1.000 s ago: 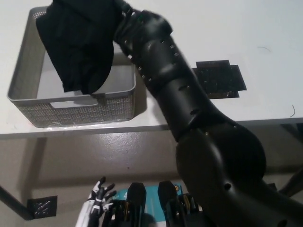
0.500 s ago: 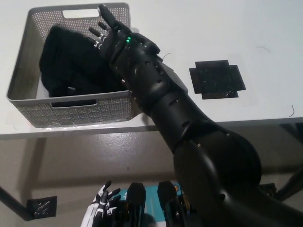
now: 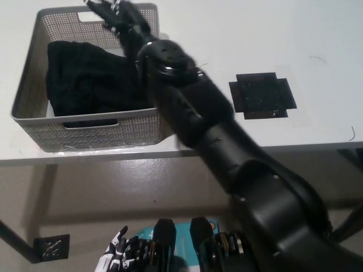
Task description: Use the right hand to pick up a t shirt on the right hand side and place it into a contianer on the left side
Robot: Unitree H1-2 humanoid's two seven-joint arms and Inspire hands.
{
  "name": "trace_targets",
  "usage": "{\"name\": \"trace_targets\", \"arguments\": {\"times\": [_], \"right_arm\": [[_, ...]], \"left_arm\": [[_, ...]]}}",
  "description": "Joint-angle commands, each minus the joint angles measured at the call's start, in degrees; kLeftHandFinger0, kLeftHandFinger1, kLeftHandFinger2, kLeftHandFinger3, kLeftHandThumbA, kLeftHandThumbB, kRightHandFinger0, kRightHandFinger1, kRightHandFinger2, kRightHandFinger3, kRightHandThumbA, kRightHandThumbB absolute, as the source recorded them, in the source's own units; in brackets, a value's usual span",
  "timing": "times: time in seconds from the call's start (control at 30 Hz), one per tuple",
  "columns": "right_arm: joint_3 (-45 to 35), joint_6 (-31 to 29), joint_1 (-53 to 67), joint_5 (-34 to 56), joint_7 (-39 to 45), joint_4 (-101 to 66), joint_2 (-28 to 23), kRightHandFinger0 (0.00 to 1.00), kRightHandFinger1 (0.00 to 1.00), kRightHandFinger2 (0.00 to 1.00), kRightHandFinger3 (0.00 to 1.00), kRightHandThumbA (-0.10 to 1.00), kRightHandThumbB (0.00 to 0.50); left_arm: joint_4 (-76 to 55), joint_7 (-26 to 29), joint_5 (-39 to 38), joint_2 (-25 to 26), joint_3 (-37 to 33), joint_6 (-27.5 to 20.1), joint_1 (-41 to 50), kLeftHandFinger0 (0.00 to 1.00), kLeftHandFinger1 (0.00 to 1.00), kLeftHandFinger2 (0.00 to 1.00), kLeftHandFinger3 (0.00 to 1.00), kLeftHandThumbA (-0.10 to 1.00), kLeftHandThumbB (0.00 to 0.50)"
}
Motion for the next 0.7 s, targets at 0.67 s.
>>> {"name": "trace_targets", "arguments": {"times": [0.67], "right_arm": [[12.07,-0.52,39.89,-28.70,10.22,-79.17,-37.31,1.00,1.00,1.00,1.00,0.76,0.317]], "left_arm": [[-0.05,0.18,-2.96,2.19,4.41,-5.18,2.04,0.76,0.90,0.94,0.99,0.93,0.384]]}}
